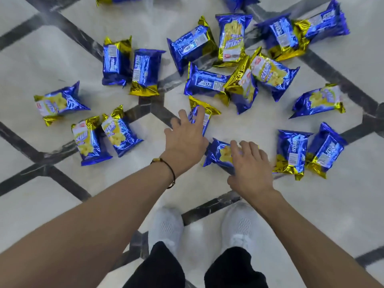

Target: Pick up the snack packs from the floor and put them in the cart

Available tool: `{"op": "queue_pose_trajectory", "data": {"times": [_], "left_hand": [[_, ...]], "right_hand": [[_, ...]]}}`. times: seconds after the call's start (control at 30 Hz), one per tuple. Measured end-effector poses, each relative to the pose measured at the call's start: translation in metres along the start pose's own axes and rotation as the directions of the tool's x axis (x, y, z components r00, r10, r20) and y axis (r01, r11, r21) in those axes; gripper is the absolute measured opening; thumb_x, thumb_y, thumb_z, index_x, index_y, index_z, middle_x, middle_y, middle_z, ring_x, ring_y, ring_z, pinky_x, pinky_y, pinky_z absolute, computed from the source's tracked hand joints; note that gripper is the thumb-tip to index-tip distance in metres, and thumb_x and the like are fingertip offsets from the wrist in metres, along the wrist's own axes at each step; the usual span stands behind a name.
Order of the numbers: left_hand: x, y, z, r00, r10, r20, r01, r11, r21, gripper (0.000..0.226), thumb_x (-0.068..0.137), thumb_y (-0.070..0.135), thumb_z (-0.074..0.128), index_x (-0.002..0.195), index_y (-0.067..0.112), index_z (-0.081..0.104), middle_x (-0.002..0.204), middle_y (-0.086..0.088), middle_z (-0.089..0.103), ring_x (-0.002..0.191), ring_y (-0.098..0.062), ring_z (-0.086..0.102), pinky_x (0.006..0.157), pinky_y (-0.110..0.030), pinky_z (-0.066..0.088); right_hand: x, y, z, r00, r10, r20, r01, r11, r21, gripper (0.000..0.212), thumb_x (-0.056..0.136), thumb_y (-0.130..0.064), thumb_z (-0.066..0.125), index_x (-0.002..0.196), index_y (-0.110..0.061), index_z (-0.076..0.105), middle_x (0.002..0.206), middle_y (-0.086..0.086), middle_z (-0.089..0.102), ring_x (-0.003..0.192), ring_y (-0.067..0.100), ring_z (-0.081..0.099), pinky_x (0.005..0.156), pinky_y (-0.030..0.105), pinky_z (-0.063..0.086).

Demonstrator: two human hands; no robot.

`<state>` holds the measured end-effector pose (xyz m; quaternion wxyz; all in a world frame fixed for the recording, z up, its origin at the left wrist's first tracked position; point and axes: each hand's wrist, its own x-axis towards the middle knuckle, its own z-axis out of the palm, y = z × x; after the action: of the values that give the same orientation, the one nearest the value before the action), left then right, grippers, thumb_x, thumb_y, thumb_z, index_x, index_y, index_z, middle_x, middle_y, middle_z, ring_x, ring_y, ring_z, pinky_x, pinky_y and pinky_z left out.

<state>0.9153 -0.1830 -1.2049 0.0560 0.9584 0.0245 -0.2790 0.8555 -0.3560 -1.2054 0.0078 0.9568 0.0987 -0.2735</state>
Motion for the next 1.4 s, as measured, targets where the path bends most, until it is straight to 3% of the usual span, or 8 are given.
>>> {"op": "queue_pose_trajectory", "data": {"times": [0.17,0.33,0.5,0.63,0.9,1.07,1.17,1.4], "left_hand": [[0.02,0.004,0.037,0.992,-0.008,-0.122,0.016,0.998,0.069,0.095,0.079,0.038,0.069,0.157,0.022,0.017,0.123,-0.02,0.048,0.088,-0.036,0.053,0.062,-0.04,0.044],[0.034,0.007,0.036,0.993,-0.027,-0.119,0.028,1.0,0.007,0.085,0.085,0.024,0.065,0.155,0.025,0.016,0.123,-0.018,0.045,0.093,-0.039,0.051,0.064,-0.043,0.048],[0.006,0.002,0.0,0.994,-0.066,-0.084,0.058,0.994,-0.097,0.083,0.086,0.027,0.064,0.15,0.029,0.011,0.135,-0.016,0.036,0.106,-0.038,0.046,0.071,-0.051,0.056],[-0.032,0.0,-0.054,0.991,-0.077,-0.107,0.064,0.991,-0.116,0.082,0.089,0.031,0.061,0.152,0.031,0.008,0.136,-0.015,0.033,0.111,-0.038,0.044,0.072,-0.051,0.056],[-0.119,0.028,-0.233,0.976,-0.132,-0.176,0.1,0.979,-0.178,0.083,0.086,0.031,0.061,0.152,0.034,0.011,0.131,-0.013,0.035,0.113,-0.037,0.043,0.064,-0.041,0.043],[-0.177,0.068,-0.379,0.966,-0.108,-0.234,0.047,0.966,-0.253,0.082,0.085,0.035,0.062,0.15,0.036,0.011,0.134,-0.01,0.033,0.118,-0.037,0.043,0.08,-0.049,0.053],[-0.213,0.095,-0.47,0.948,-0.067,-0.312,-0.004,0.975,-0.223,0.081,0.086,0.041,0.06,0.15,0.035,0.011,0.13,-0.009,0.035,0.114,-0.035,0.045,0.076,-0.046,0.051],[-0.296,0.151,-0.656,0.886,0.032,-0.463,-0.151,0.963,-0.222,0.084,0.084,0.036,0.061,0.151,0.034,0.011,0.134,-0.013,0.035,0.111,-0.037,0.046,0.073,-0.047,0.052]], "right_hand": [[0.018,0.002,0.031,0.988,-0.068,-0.139,0.059,0.996,-0.061,0.064,0.054,-0.016,0.074,0.114,-0.009,0.051,0.1,0.013,0.054,0.094,0.035,0.05,0.09,0.046,0.039],[0.018,0.002,0.024,0.985,-0.062,-0.159,0.057,0.998,-0.036,0.059,0.053,-0.025,0.078,0.103,-0.008,0.054,0.093,0.012,0.053,0.086,0.034,0.05,0.079,0.044,0.041],[-0.003,0.022,-0.011,0.981,0.07,-0.179,-0.069,0.998,0.015,0.055,0.063,-0.037,0.073,0.105,-0.01,0.049,0.095,0.011,0.054,0.088,0.033,0.051,0.072,0.043,0.041],[-0.026,0.024,-0.064,0.953,0.2,-0.226,-0.164,0.972,0.17,0.053,0.07,-0.039,0.071,0.106,-0.007,0.047,0.094,0.014,0.055,0.089,0.036,0.051,0.072,0.046,0.046],[-0.081,0.028,-0.244,0.858,0.365,-0.362,-0.228,0.901,0.37,0.052,0.077,-0.042,0.071,0.102,-0.003,0.047,0.092,0.019,0.056,0.087,0.039,0.054,0.072,0.046,0.048],[-0.128,0.048,-0.395,0.791,0.408,-0.456,-0.231,0.889,0.396,0.055,0.077,-0.048,0.069,0.101,-0.004,0.047,0.091,0.016,0.056,0.083,0.039,0.057,0.065,0.042,0.047],[-0.163,0.066,-0.491,0.742,0.448,-0.5,-0.259,0.878,0.403,0.063,0.075,-0.052,0.071,0.107,-0.004,0.047,0.097,0.014,0.056,0.085,0.038,0.058,0.062,0.041,0.046],[-0.266,0.101,-0.685,0.553,0.538,-0.637,-0.304,0.842,0.447,0.058,0.073,-0.054,0.069,0.102,-0.011,0.044,0.091,0.008,0.057,0.079,0.034,0.062,0.055,0.032,0.032]]}}
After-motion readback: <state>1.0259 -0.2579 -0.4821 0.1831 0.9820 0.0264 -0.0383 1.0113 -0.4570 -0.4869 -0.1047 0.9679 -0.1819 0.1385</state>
